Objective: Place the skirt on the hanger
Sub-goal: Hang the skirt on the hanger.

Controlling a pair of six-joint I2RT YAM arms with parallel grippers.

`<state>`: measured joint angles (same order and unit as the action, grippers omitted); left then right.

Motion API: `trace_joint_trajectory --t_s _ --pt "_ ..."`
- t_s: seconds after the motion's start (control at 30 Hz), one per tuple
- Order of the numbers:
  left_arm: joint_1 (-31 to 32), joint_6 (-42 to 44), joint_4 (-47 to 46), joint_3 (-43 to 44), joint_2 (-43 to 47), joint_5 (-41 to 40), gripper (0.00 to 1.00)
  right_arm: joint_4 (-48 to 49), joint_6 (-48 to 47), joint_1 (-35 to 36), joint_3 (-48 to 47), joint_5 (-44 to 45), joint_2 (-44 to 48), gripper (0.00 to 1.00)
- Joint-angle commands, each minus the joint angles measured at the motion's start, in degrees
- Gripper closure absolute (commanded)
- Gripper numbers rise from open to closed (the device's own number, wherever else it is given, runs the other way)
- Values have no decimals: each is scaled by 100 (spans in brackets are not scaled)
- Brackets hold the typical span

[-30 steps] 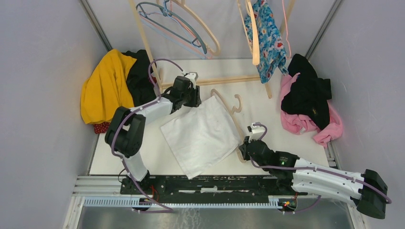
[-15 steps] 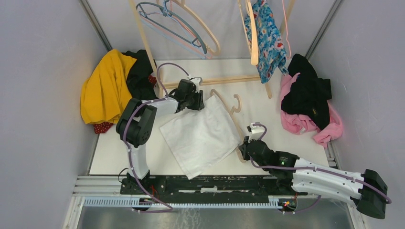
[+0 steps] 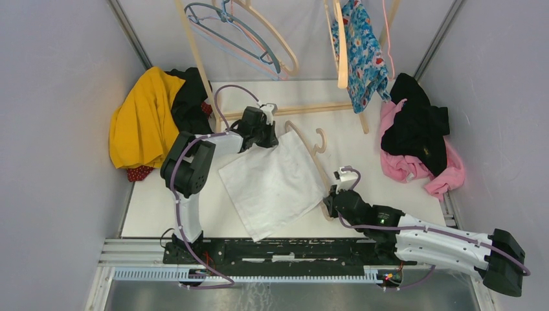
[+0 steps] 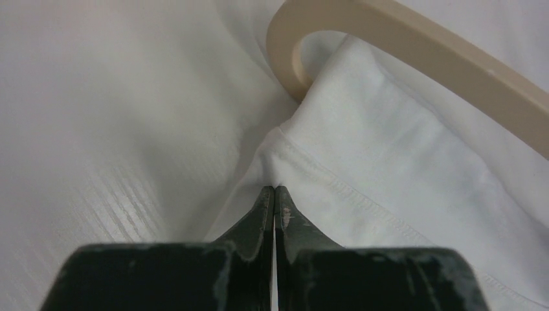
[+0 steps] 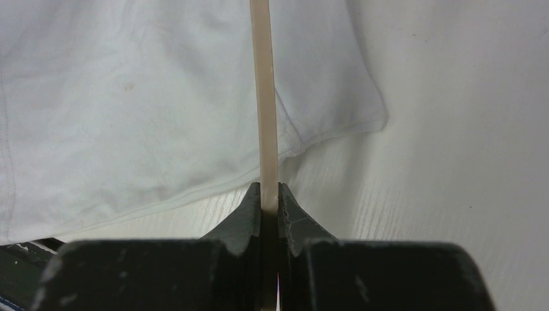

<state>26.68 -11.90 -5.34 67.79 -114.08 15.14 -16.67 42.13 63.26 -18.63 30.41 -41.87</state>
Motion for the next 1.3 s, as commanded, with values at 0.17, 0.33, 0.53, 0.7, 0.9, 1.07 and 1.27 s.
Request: trace_joint_trajectory --t_s 0.17,0.33,0.53,0.7,0.9,1.07,1.27 --pt "-37 -282 -729 129 -33 540 97 390 -75 15 -114 -139 -99 99" --pt "-13 -498 -1059 167 -98 745 97 459 -62 17 -99 -214 -209 99" --pt "43 -694 -1143 163 193 730 95 582 25 13 5 -261 -322 99" --pt "91 -630 -368 68 709 -1 77 760 93 13 121 -242 -482 99" --pt "88 -607 22 133 892 -432 64 1104 146 18 232 -281 -815 99" --pt "106 -800 500 -171 1403 -863 66 1229 123 13 272 -282 -968 99" --pt "442 -1590 1433 -1072 2342 -1632 77 1310 80 12 237 -329 -1043 99"
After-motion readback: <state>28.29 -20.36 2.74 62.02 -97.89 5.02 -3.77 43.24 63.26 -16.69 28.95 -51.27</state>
